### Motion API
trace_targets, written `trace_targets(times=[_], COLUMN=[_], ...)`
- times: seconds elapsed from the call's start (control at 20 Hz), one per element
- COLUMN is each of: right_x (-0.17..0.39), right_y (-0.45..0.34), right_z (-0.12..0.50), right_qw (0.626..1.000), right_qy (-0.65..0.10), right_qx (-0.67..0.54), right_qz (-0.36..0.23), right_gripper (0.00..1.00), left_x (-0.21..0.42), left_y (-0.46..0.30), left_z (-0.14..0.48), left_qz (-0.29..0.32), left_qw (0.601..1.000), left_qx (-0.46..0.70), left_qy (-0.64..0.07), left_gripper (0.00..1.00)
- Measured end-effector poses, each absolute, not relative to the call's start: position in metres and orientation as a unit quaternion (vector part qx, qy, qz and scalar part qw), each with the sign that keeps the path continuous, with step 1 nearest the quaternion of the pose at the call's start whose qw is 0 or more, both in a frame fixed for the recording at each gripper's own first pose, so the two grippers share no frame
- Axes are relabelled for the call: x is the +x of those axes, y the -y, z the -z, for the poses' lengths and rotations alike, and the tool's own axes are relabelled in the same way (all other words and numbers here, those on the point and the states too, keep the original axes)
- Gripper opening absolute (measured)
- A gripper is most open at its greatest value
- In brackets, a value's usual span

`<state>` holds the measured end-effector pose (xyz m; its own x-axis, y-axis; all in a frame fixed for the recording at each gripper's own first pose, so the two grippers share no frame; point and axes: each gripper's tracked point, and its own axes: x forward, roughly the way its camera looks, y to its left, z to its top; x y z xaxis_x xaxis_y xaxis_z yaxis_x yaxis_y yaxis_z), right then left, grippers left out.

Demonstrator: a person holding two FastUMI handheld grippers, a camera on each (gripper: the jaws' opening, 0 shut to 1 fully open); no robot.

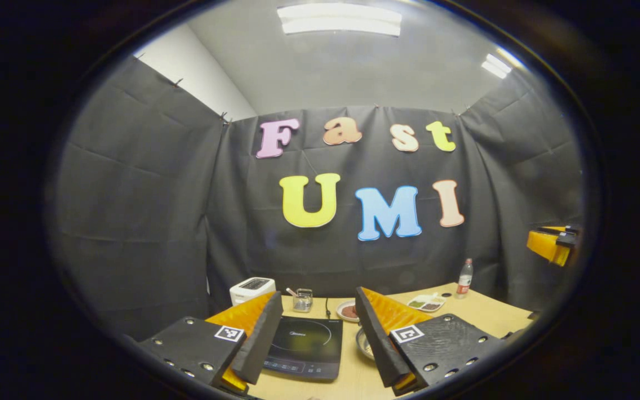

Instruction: First push the handle of the pot to place it horizontally, then grasp the pot with both hands and set it on the induction cooktop.

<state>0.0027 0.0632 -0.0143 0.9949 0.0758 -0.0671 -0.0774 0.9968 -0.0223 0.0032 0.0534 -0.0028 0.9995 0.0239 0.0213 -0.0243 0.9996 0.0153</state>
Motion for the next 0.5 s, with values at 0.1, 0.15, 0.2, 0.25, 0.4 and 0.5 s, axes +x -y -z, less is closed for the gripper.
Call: trace_targets(times=[0.1,0.15,0.2,0.25,0.4,0.5], right_x=[0.008,0.008,0.010,0.008,0.010,0.012], right_y=[-0.067,-0.073,-0.070,-0.070,-0.089,-0.100], right_z=[0.017,0.019,0.020,0.017,0.026,0.034], right_qw=[0.998,0.998,0.998,0.999,0.998,0.996], right_qy=[-0.036,-0.039,-0.037,-0.034,-0.044,-0.057], right_qx=[-0.017,-0.017,-0.021,-0.020,-0.018,-0.018], right_qz=[-0.042,-0.048,-0.037,-0.034,-0.051,-0.066], right_gripper=[0.23,0.22,0.21,0.10,0.02,0.02], left_x=[0.004,0.005,0.006,0.007,0.012,0.015], left_y=[-0.060,-0.062,-0.064,-0.067,-0.073,-0.080], left_z=[0.003,0.003,0.002,0.004,0.006,0.010], left_qz=[-0.012,-0.012,-0.011,-0.011,-0.006,-0.003], left_qw=[1.000,1.000,1.000,1.000,1.000,1.000], left_qx=[0.010,0.009,0.009,0.009,0.007,0.005], left_qy=[0.013,0.014,0.015,0.016,0.018,0.018], left_gripper=[0.77,0.77,0.77,0.77,0.77,0.77])
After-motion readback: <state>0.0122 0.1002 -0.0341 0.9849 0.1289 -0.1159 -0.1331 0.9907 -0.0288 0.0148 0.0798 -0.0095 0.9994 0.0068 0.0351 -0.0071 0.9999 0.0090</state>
